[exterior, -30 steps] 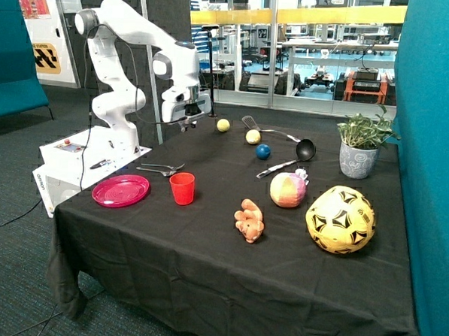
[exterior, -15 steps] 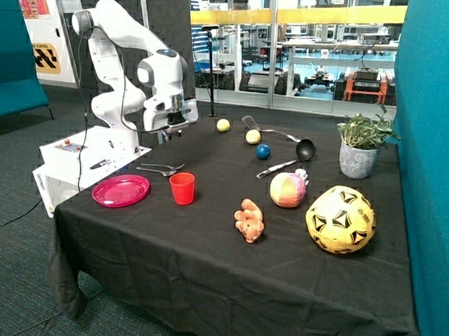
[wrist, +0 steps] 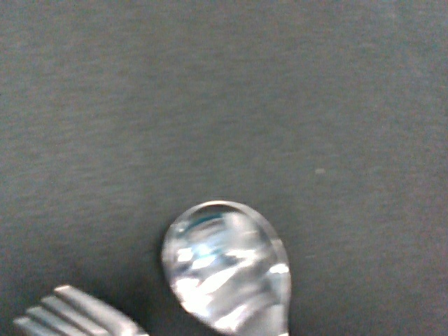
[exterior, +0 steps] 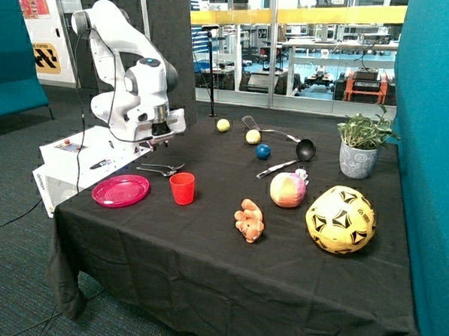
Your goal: Set the table
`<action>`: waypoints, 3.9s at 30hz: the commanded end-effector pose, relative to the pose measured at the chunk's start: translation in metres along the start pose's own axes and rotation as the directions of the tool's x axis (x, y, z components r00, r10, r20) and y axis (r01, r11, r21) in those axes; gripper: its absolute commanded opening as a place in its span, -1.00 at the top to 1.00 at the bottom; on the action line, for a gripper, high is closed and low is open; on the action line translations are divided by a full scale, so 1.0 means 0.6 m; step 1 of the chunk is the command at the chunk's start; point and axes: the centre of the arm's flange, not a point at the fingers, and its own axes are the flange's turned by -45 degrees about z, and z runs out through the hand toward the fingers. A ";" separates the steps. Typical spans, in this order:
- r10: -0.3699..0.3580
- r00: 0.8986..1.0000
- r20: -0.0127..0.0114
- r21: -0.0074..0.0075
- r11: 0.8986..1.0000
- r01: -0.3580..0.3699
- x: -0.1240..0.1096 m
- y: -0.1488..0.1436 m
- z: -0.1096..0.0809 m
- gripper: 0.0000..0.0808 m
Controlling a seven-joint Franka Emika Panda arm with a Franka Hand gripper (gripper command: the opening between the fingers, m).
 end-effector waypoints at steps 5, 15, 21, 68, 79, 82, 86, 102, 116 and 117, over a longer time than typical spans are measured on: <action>0.024 1.000 0.004 0.000 1.000 -0.024 0.004 0.084 0.041 0.12; 0.005 1.000 0.004 0.000 1.000 -0.005 0.015 0.119 0.064 0.11; -0.005 1.000 0.004 0.000 1.000 0.005 0.027 0.135 0.074 0.11; -0.083 0.997 0.004 0.000 0.997 0.083 0.014 0.143 0.163 0.08; -0.118 0.993 0.004 0.000 0.993 0.118 0.017 0.122 0.157 0.05; -0.122 0.992 0.004 0.000 0.992 0.122 0.018 0.110 0.154 0.05; -0.142 0.990 0.004 0.000 0.990 0.142 0.021 0.094 0.151 0.05; -0.139 0.990 0.004 0.000 0.990 0.139 0.010 0.082 0.180 0.05; -0.149 0.989 0.004 0.000 0.989 0.149 0.014 0.083 0.184 0.08; -0.149 0.989 0.004 0.000 0.989 0.149 0.014 0.083 0.184 0.08</action>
